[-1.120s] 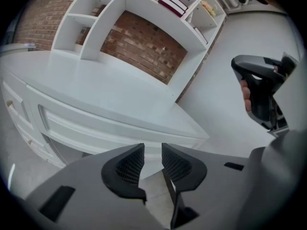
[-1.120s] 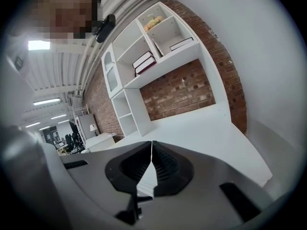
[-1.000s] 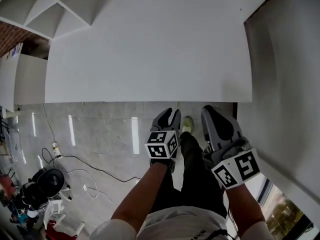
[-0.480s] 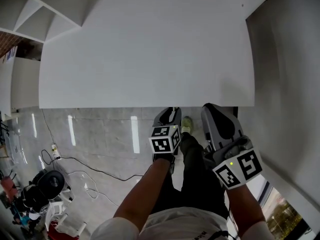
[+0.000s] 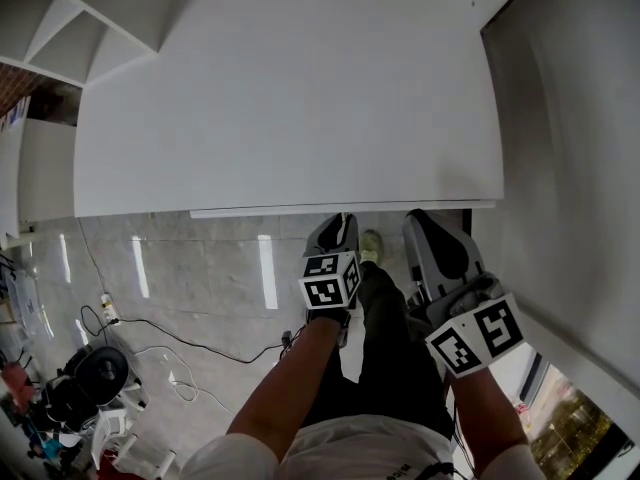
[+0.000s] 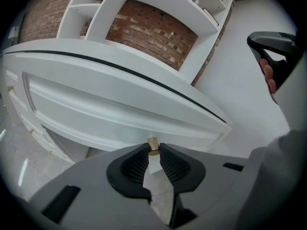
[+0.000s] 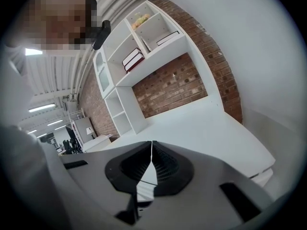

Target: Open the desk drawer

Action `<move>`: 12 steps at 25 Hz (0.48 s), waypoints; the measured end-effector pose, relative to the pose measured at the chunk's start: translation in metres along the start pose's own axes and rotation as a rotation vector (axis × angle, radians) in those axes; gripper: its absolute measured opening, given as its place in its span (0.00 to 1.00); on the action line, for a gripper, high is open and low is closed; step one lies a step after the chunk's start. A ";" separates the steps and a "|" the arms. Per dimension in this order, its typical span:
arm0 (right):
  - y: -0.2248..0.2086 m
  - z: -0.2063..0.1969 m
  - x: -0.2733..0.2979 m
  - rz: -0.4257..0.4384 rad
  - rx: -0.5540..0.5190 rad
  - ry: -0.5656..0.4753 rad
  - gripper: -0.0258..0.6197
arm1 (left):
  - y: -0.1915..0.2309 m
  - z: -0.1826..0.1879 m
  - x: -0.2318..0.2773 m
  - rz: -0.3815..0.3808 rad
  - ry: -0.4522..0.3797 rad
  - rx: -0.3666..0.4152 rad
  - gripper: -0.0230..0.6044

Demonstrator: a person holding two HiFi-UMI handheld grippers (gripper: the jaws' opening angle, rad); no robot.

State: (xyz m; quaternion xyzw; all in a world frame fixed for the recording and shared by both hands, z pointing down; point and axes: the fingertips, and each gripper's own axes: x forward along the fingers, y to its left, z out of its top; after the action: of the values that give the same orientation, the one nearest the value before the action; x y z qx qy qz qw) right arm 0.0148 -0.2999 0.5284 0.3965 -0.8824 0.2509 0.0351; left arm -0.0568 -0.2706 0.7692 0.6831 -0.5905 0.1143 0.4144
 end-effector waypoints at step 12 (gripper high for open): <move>0.019 -0.020 -0.053 -0.054 0.015 -0.018 0.07 | -0.011 -0.061 -0.050 -0.015 0.048 0.020 0.17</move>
State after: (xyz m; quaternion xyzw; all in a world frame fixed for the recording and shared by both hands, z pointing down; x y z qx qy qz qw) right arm 0.0347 -0.2441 0.5238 0.4229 -0.8697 0.2527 0.0309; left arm -0.0407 -0.1923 0.7712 0.6884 -0.5742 0.1335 0.4227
